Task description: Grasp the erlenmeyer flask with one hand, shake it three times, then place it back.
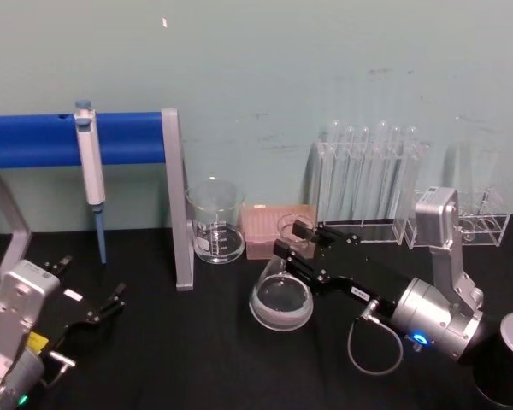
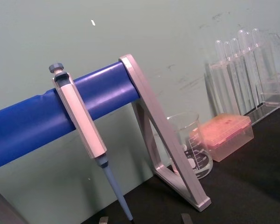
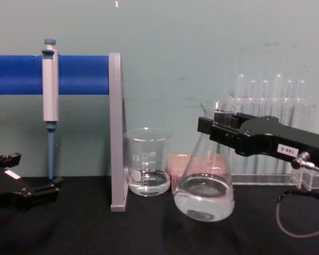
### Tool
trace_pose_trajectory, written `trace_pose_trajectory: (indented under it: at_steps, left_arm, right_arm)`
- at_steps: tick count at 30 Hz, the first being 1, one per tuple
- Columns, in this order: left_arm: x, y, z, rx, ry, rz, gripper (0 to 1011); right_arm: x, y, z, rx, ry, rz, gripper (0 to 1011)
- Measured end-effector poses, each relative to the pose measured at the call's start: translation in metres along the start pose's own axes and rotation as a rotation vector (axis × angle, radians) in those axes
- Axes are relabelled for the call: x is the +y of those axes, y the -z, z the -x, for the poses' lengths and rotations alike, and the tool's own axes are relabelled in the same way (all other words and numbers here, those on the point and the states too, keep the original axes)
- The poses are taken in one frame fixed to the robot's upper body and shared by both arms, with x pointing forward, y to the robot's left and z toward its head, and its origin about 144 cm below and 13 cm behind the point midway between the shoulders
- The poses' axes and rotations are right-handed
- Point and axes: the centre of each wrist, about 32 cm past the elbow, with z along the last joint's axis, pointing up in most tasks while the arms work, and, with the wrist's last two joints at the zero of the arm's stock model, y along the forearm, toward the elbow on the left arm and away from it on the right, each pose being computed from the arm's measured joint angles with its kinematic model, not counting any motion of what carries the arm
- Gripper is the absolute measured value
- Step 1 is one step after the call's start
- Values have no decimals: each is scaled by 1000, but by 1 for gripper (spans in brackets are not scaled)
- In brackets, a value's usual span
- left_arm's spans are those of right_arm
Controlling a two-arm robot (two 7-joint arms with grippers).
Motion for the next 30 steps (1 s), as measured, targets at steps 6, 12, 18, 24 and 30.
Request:
trace_pose_trajectory:
  at_steps: [6, 12, 18, 24, 30]
  left_arm:
    - [0, 0, 0, 0, 0, 0, 1001]
    - [0, 0, 0, 0, 0, 0, 1001]
    - [0, 0, 0, 0, 0, 0, 1001]
    - [0, 0, 0, 0, 0, 0, 1001]
    - [0, 0, 0, 0, 0, 0, 1001]
  right_arm:
    - [-1, -1, 1, -7, 6, 0, 450]
    - [-1, -2, 4, -14, 1, -1, 450]
    - [1, -2, 9, -19, -33, -1, 450]
    - [3, -2, 16, -21, -84, -1, 450]
    - [6, -3, 25, -18, -142, -6, 450]
